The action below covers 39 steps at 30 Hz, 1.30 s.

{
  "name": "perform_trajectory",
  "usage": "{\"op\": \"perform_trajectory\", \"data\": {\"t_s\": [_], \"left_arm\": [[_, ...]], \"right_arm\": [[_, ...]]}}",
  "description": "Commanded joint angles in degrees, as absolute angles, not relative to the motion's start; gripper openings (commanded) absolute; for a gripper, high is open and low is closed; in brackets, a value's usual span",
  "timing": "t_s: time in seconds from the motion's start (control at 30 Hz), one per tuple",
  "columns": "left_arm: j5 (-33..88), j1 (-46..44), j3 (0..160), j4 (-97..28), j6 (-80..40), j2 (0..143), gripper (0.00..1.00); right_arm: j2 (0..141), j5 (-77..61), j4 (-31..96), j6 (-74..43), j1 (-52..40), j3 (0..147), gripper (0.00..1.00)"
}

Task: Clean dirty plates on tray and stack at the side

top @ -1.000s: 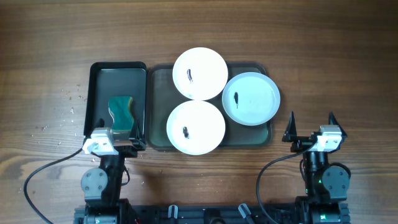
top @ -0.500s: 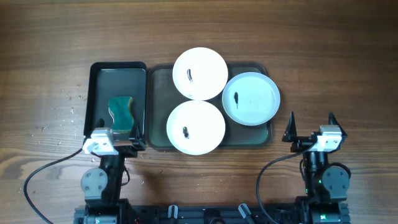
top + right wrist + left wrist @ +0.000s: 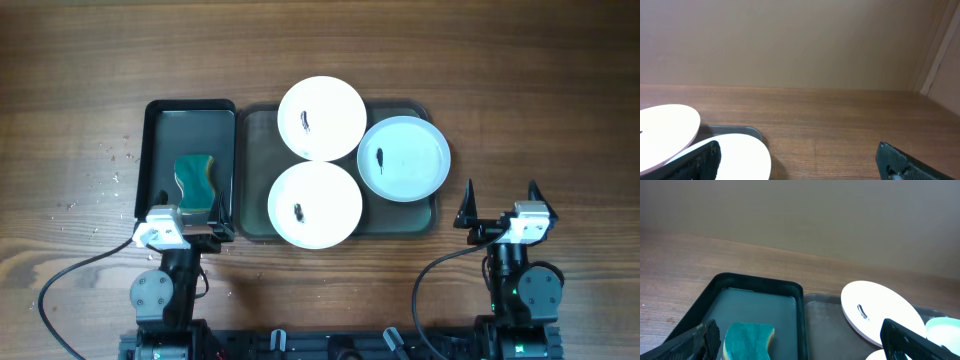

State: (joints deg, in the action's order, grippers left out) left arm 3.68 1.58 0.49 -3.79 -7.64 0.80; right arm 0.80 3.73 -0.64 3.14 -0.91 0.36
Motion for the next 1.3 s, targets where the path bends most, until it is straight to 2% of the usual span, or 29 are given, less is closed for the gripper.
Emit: {"op": "perform_trajectory", "data": {"t_s": [0.0,0.37,0.57,0.77,0.97,1.27], "left_arm": [[3.3,1.3,0.3,-4.2,-6.9,0.4,1.00],[3.4,1.3,0.3,-4.1,-7.3,0.4,1.00],[3.3,1.3,0.5,-4.4,-13.5,0.5,1.00],[3.0,1.4,6.2,-10.6,-15.7,2.8,1.00],[2.5,1.4,17.6,-16.6,-15.7,11.9,1.00],[2.5,1.4,44.2,-31.7,-15.4,37.2,1.00]], "right_arm": [[1.0,4.7,-0.8,3.7,-0.8,0.3,1.00],[1.0,4.7,-0.8,3.7,-0.8,0.3,1.00],[1.0,4.7,-0.8,3.7,-0.8,0.3,1.00],[1.0,4.7,-0.8,3.6,-0.8,0.3,1.00],[1.0,4.7,-0.8,3.7,-0.8,0.3,1.00],[1.0,4.7,-0.8,3.7,-0.8,0.3,1.00]]}}
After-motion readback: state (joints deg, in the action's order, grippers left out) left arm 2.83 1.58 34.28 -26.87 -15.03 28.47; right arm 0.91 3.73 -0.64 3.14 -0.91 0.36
